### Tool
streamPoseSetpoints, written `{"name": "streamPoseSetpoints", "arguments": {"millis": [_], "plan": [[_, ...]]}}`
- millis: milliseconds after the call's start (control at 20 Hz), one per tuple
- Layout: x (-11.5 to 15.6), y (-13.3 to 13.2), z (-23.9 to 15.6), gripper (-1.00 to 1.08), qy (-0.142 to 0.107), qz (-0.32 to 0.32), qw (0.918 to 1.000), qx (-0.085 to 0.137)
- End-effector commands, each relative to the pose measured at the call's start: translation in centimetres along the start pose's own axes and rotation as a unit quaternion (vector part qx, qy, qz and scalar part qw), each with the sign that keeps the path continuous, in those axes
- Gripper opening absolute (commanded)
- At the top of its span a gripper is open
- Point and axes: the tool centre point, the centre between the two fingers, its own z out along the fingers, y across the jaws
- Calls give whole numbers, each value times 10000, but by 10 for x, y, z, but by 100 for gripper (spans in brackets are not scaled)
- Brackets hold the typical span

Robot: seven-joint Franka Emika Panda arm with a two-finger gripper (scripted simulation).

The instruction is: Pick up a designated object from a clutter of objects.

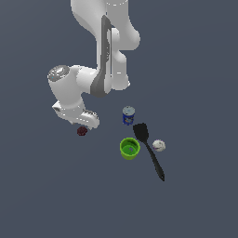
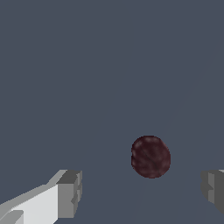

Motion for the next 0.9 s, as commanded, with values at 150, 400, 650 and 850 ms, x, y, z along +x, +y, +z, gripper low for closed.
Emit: {"name": "streamPoseSetpoints", "arguments": {"millis": [150, 400, 650, 850], "plan": [[-11, 24, 27, 100, -15, 191, 9998, -51], [-15, 33, 36, 100, -24, 258, 9996, -72], [-15, 32, 38, 100, -29, 253, 9997, -69], [-16, 32, 50, 100, -28, 256, 9996, -70]]}}
